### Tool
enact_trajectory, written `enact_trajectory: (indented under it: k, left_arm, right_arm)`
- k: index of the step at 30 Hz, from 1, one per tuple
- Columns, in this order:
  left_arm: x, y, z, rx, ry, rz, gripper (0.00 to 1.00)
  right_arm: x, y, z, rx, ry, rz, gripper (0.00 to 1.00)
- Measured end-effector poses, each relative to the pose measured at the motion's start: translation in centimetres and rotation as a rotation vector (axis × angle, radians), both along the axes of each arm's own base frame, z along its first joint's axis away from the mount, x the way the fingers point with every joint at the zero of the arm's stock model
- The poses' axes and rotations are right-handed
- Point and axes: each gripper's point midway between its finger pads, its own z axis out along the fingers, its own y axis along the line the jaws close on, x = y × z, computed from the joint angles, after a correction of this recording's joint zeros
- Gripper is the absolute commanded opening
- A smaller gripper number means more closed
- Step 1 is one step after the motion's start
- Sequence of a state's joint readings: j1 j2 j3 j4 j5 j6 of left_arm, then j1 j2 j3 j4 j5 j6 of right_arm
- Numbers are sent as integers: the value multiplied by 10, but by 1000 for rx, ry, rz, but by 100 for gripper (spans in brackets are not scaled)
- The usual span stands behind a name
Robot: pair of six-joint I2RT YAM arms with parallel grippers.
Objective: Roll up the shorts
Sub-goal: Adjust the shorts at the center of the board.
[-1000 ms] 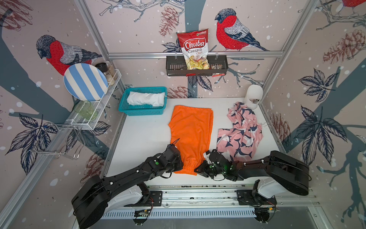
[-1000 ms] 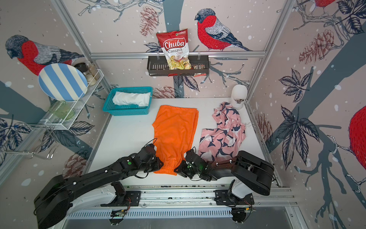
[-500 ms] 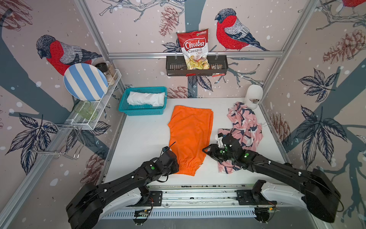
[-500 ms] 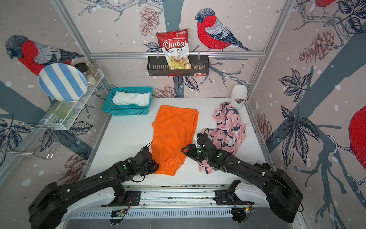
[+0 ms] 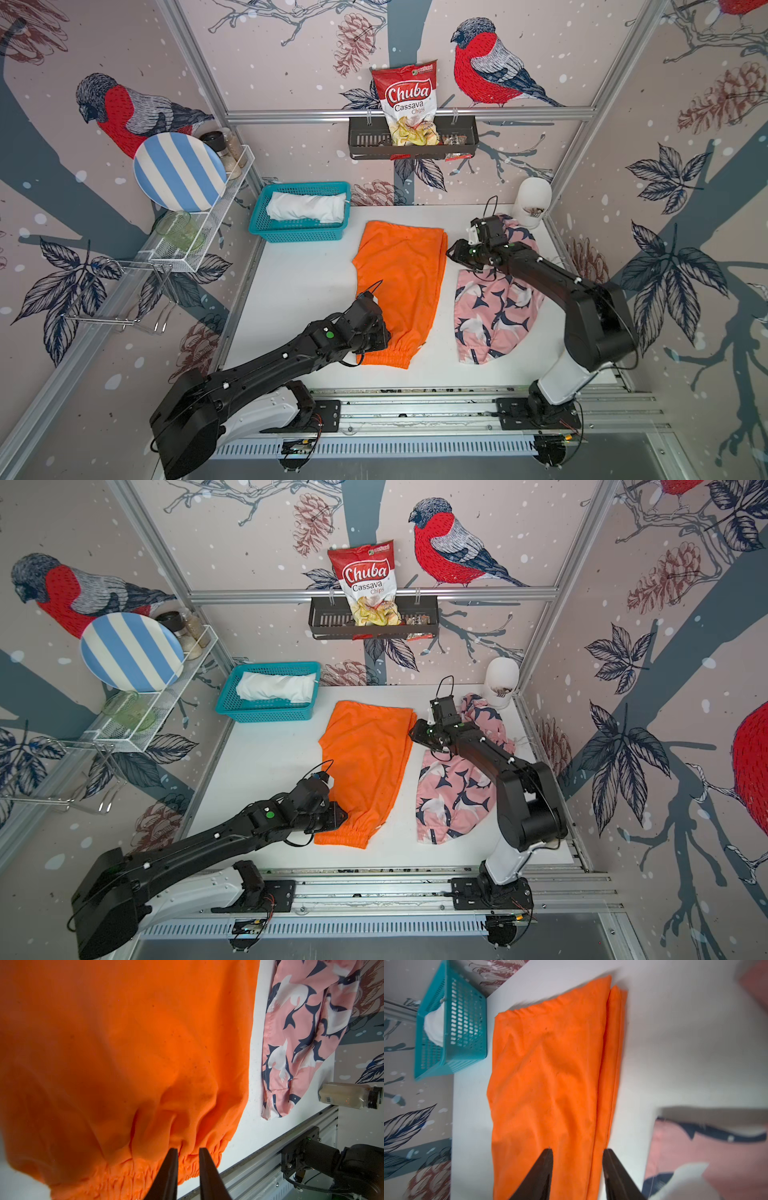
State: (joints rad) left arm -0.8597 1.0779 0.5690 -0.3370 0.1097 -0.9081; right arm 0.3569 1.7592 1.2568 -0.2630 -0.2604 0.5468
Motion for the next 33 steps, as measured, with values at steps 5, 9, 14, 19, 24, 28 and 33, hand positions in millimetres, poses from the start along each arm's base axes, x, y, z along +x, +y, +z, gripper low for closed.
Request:
enact_trajectory:
  k: [5, 9, 14, 19, 24, 28, 33]
  left_arm:
    - [-10, -2, -24, 15, 51, -43, 23]
    - [-18, 0, -41, 35, 92, -64, 22]
    - [-19, -3, -51, 32, 106, -82, 22]
    - [-18, -8, -53, 19, 104, -97, 22]
    - [-18, -12, -54, 5, 107, -106, 22]
    - [-17, -13, -54, -2, 102, -108, 22]
    - [-17, -13, -54, -7, 98, -108, 22]
  right_arm:
    - [57, 7, -31, -79, 0, 25, 43]
    - [91, 7, -57, -108, 13, 20, 42]
    - [123, 7, -72, -95, 4, 7, 41]
    - [132, 10, -89, -82, 19, 11, 39]
    - [145, 2, -94, -99, 4, -17, 35]
    - [151, -3, -96, -124, -12, -36, 34]
    - [160, -6, -98, -139, -40, -32, 30]
